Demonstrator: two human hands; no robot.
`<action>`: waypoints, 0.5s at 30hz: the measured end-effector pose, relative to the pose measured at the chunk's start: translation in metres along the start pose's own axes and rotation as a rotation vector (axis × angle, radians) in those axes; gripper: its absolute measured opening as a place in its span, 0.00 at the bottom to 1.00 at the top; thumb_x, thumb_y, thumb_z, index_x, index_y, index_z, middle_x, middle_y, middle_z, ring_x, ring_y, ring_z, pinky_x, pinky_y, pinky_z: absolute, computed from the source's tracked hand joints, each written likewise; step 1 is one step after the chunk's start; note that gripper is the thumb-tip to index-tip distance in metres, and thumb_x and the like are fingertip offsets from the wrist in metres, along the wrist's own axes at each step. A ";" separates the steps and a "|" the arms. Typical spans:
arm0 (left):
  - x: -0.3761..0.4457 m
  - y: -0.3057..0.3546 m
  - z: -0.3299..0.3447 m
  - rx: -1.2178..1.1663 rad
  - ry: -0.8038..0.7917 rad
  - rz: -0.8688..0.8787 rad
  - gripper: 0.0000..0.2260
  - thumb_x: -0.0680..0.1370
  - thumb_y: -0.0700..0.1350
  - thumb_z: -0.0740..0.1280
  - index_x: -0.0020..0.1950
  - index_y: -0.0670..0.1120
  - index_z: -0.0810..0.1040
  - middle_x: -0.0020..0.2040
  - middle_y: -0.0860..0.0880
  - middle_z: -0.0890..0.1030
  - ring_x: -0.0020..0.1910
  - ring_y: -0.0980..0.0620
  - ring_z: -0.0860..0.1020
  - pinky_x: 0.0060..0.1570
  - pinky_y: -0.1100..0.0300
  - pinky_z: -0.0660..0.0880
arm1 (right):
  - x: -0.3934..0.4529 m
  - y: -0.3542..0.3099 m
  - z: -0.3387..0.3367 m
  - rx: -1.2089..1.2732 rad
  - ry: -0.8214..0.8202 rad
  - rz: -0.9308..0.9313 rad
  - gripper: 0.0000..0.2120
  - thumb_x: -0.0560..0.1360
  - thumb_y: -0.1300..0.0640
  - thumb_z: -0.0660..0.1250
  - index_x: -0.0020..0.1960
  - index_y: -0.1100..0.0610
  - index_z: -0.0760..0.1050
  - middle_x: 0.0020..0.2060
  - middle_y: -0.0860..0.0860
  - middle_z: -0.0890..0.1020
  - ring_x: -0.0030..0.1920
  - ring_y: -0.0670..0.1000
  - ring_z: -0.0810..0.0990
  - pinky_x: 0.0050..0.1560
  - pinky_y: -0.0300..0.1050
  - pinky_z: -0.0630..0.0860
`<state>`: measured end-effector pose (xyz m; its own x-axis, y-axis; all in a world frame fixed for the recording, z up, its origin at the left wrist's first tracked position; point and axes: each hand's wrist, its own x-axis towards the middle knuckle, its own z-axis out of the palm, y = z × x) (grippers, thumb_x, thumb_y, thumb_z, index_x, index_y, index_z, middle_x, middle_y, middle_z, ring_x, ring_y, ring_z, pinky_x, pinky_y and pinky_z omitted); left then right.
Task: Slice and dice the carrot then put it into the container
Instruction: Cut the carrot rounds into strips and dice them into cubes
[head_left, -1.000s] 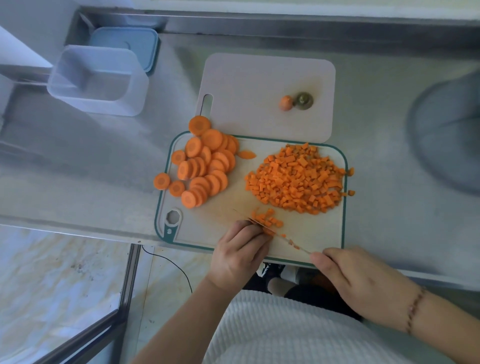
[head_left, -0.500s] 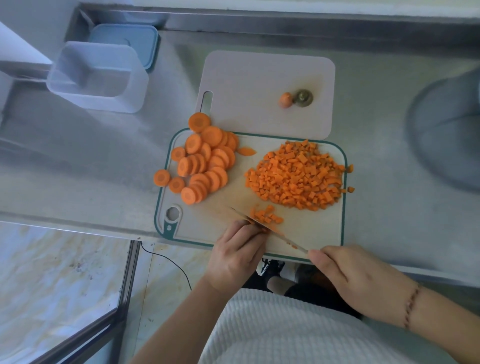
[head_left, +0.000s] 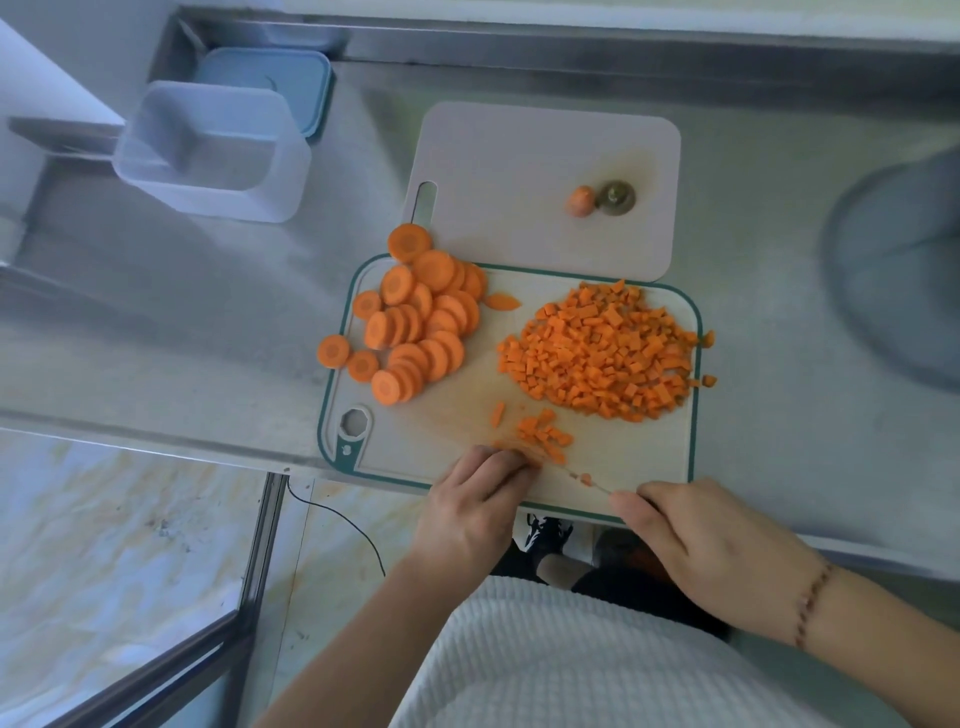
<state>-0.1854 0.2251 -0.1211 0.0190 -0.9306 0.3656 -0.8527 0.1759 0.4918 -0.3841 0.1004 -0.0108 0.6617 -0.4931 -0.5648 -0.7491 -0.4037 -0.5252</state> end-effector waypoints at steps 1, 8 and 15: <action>-0.001 -0.001 -0.001 0.002 0.001 0.006 0.11 0.73 0.27 0.70 0.53 0.37 0.85 0.52 0.43 0.84 0.49 0.42 0.80 0.48 0.51 0.80 | -0.004 0.000 0.000 -0.014 -0.010 0.002 0.29 0.74 0.32 0.41 0.32 0.52 0.66 0.23 0.48 0.70 0.27 0.48 0.71 0.31 0.44 0.68; -0.004 -0.003 0.000 -0.020 0.017 -0.008 0.11 0.75 0.28 0.68 0.53 0.38 0.85 0.52 0.45 0.84 0.50 0.43 0.81 0.48 0.52 0.80 | -0.001 -0.010 0.007 -0.148 -0.064 0.058 0.29 0.70 0.31 0.33 0.36 0.49 0.65 0.29 0.48 0.73 0.30 0.47 0.71 0.32 0.43 0.67; -0.006 -0.001 -0.008 -0.026 -0.020 0.003 0.14 0.70 0.25 0.71 0.52 0.38 0.85 0.51 0.44 0.84 0.51 0.43 0.81 0.50 0.53 0.80 | 0.009 -0.013 0.007 -0.043 -0.035 0.008 0.30 0.73 0.31 0.38 0.35 0.51 0.67 0.26 0.47 0.72 0.27 0.47 0.71 0.31 0.43 0.69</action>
<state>-0.1807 0.2331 -0.1172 0.0061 -0.9361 0.3517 -0.8388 0.1867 0.5115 -0.3678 0.1066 -0.0136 0.6556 -0.4696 -0.5914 -0.7547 -0.4329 -0.4929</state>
